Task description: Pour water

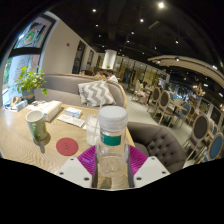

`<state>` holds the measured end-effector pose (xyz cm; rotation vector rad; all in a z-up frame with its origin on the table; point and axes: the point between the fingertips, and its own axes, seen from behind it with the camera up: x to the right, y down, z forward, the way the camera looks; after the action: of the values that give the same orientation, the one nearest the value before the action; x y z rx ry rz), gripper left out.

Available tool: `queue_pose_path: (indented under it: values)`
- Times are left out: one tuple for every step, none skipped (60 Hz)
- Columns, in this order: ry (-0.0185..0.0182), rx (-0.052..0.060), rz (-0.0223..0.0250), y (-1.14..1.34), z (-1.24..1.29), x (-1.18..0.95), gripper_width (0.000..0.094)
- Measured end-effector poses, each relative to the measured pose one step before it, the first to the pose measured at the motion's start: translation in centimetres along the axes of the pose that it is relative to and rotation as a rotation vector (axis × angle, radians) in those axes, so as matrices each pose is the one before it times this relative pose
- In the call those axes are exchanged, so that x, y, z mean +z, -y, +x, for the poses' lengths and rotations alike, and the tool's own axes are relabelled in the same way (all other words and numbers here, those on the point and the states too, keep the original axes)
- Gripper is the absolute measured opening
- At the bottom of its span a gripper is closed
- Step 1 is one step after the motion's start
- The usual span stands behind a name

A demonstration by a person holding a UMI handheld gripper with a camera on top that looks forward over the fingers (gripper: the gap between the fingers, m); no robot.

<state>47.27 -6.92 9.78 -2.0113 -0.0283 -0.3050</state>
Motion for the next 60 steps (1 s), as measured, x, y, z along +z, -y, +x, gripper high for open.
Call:
queue_pose_path:
  values:
    - [-0.00969,-0.0200,0.00612,0.790,-0.057,-0.101,0.0410]
    - [-0.00605,-0.0195,0.00809,0.663,0.483,-0.057,0.0411]
    - [-0.01672,-0.0245,0.00638,0.922,-0.388,-0.053,0.0412]
    - [-0.01483,-0.0246,0.00801,0.863,-0.018,-0.051,0.0411]
    - [-0.01551,-0.0264,0.00842,0.878,-0.006,-0.028,0.0410]
    - [-0.01612,-0.0287,0.00708,0.898,-0.020,-0.055,0.0410]
    - [-0.01647,-0.0307,0.00587,0.882,-0.009,-0.038,0.0410]
    - [-0.01302,-0.0305,0.00839,0.755,0.542,-0.087,0.0411]
    - [-0.01775,-0.0325,0.00956,0.947,0.022,-0.038,0.0411]
    - [-0.02255,-0.0370,0.00759,1.016,-0.532,0.193,0.0411]
    - [-0.01915,-0.0420,0.00660,0.866,-0.054,0.035,0.0411]
    - [-0.01841,-0.0446,0.00633,0.874,0.004,0.030,0.0411]
    - [-0.01716,-0.0426,0.00813,0.912,-0.011,0.025,0.0411]
    - [-0.01060,-0.0377,0.01172,0.798,0.430,-0.155,0.0410]
    - [-0.01218,-0.0355,0.01088,0.878,-0.272,0.263,0.0411]
    - [-0.01362,-0.0393,0.00715,1.088,-0.185,-0.002,0.0411]
    - [-0.01062,-0.0372,0.00943,0.943,-0.132,0.047,0.0411]
    - [-0.01024,-0.0371,0.01036,0.943,-0.149,0.058,0.0411]
    - [-0.01061,-0.0381,0.01092,0.957,-0.176,0.085,0.0413]
    - [-0.01090,-0.0419,0.00900,0.893,-0.141,0.107,0.0411]
    - [-0.01079,-0.0460,0.00688,0.810,-0.156,0.095,0.0411]
    - [-0.01100,-0.0474,0.00818,0.865,-0.163,0.129,0.0411]
    - [-0.00998,-0.0435,0.01293,0.628,-0.259,0.246,0.0411]
    - [-0.01166,-0.0486,0.00688,0.906,0.032,-0.077,0.0411]
    - [-0.01033,-0.0500,0.00732,0.764,-0.161,0.180,0.0410]
    - [-0.00862,-0.0508,0.00621,0.708,-0.260,0.161,0.0409]
    - [-0.00641,-0.0497,0.00645,0.705,-0.265,0.152,0.0408]
    - [-0.00468,-0.0470,0.00597,0.687,-0.285,0.132,0.0408]
    - [-0.00453,-0.0441,0.00618,0.665,-0.235,0.115,0.0410]
    - [-0.00554,-0.0360,0.01224,0.630,-0.375,0.223,0.0410]
    - [-0.00413,-0.0361,0.01515,0.758,-0.235,0.142,0.0409]
    - [-0.00373,-0.0413,0.01123,0.725,-0.151,0.008,0.0410]
    - [-0.00231,-0.0458,0.00832,0.583,-0.310,0.157,0.0409]
    - [-0.00120,-0.0485,0.00486,0.489,-0.296,0.170,0.0408]
    - [-0.00076,-0.0461,0.00445,0.486,-0.274,0.125,0.0408]
    - [0.00014,-0.0424,0.00567,0.501,-0.289,0.115,0.0407]
    - [0.00135,-0.0414,0.00436,0.410,-0.304,0.105,0.0406]
    - [-0.00002,-0.0388,0.00383,0.294,-0.469,0.364,0.0407]
    - [0.00082,-0.0382,-0.00061,0.313,-0.213,0.071,0.0408]
    - [0.00104,-0.0305,0.00374,0.427,-0.093,0.011,0.0406]
    - [-0.00085,-0.0285,0.00432,0.383,-0.125,0.020,0.0406]
    - [-0.00193,-0.0326,0.00330,0.328,-0.120,0.053,0.0406]
    - [-0.00268,-0.0402,0.00033,0.229,-0.108,0.043,0.0406]
    - [-0.00538,-0.0411,0.00252,0.291,0.016,0.036,0.0407]
    - [-0.00913,-0.0341,0.00712,0.363,0.122,0.030,0.0407]
    - [-0.01101,-0.0265,0.00943,0.280,-0.027,0.198,0.0407]
    - [-0.00661,-0.0269,0.00476,0.367,0.085,0.030,0.0408]
    - [-0.00362,-0.0310,0.00127,0.248,0.044,0.039,0.0408]
    - [0.00051,-0.0278,0.00249,0.201,-0.113,0.036,0.0408]
    - [0.00227,-0.0209,0.00285,0.187,-0.141,0.042,0.0407]
    - [0.00256,-0.0132,0.00306,0.161,-0.133,0.041,0.0407]
    - [0.00010,-0.0108,0.00228,0.062,-0.145,0.054,0.0407]
    - [0.00343,-0.0099,0.00179,0.086,-0.178,0.037,0.0407]
    - [0.00428,-0.0080,0.00664,0.117,-0.399,0.117,0.0406]
    - [0.00806,-0.0083,0.00343,0.173,-0.159,0.014,0.0407]
    - [0.00393,-0.0072,0.00157,0.059,-0.131,-0.007,0.0408]
    - [0.00182,-0.0045,0.00176,0.047,-0.125,-0.003,0.0408]
    - [0.00128,-0.0012,0.00262,0.038,-0.072,-0.028,0.0408]
    - [0.00167,0.0036,0.00358,0.056,-0.034,-0.032,0.0408]
    - [0.00187,0.0086,0.00240,0.000,0.023,-0.053,0.0408]
